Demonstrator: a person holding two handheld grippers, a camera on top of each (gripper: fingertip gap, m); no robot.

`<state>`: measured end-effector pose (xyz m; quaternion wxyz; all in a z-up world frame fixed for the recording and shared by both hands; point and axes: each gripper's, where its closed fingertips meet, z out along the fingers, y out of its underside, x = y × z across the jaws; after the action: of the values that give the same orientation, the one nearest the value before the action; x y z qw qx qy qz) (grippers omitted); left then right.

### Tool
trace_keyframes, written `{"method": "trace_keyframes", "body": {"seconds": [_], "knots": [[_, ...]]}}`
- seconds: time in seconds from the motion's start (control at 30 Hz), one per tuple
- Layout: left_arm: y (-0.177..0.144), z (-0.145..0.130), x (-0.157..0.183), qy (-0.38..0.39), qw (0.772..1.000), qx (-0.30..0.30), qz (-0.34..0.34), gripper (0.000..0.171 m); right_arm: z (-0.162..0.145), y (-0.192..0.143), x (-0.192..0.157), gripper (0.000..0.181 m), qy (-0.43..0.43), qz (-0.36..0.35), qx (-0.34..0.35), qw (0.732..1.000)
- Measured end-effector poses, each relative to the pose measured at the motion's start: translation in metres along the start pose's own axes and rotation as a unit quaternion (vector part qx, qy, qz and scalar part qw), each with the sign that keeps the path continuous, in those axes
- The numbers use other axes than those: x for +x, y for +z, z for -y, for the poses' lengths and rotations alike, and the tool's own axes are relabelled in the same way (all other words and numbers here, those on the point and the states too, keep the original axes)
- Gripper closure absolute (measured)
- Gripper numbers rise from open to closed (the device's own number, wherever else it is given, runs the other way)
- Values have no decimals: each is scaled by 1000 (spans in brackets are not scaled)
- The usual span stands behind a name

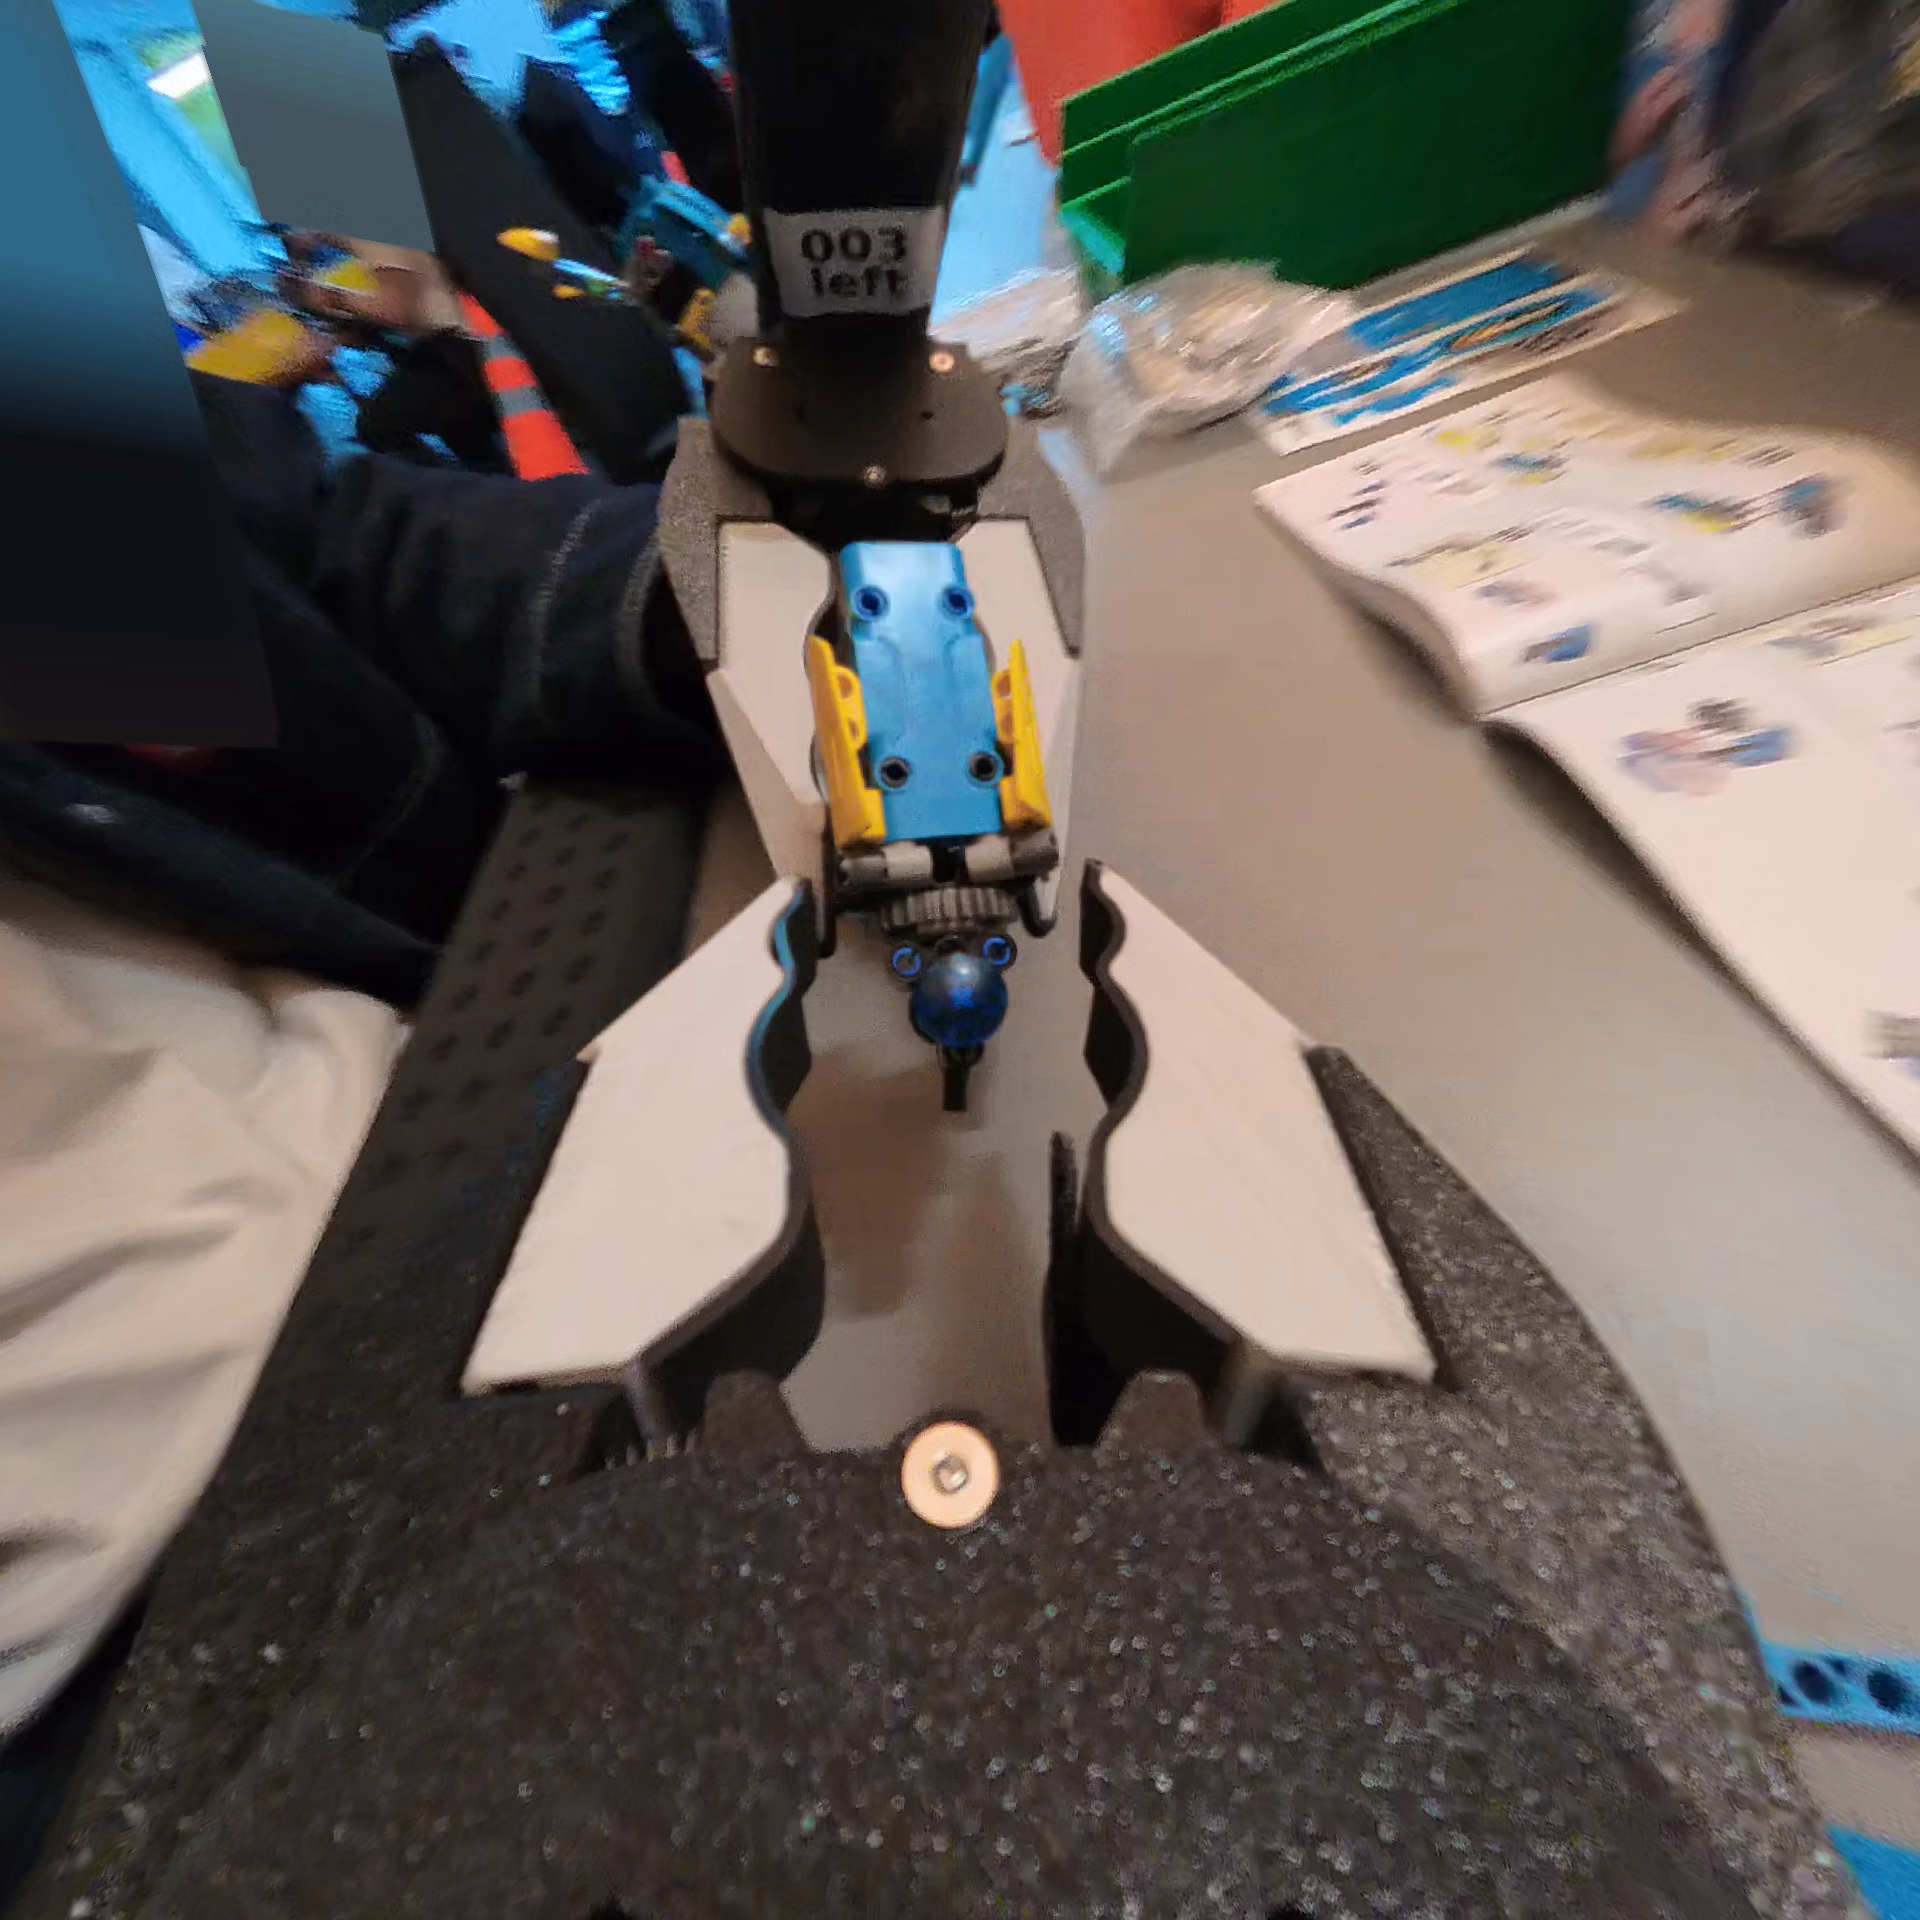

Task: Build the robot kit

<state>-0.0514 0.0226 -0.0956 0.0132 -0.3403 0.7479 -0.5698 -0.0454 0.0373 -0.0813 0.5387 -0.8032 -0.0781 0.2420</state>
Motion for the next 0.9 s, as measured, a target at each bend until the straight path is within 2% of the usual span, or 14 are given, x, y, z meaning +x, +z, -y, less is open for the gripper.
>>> {"method": "trace_keyframes", "body": {"seconds": [0.1, 0.3, 0.47, 0.6, 0.63, 0.9], "knots": [[0, -1, 2, 4, 1000, -3, -5, 131, -3, 0, -5, 140, 27, 30, 3, 999], [0, -1, 5, 9, 1000, -4, -11, 131, 4, -2, -9, 138, 81, 60, 28, 995], [-1, 0, 3, 5, 1000, -1, -4, 131, 6, -1, -6, 141, 78, 44, 36, 995], [-1, 1, 0, -26, 1000, 8, -9, 131, 8, -1, -3, 145, 52, 18, 45, 997], [0, 1, -1, -36, 999, 10, -8, 131, 9, -1, -3, 152, 47, 15, 47, 998], [0, 1, -7, -78, 997, 21, -9, 131, 10, 1, 3, 154, 30, -17, 52, 998]]}}
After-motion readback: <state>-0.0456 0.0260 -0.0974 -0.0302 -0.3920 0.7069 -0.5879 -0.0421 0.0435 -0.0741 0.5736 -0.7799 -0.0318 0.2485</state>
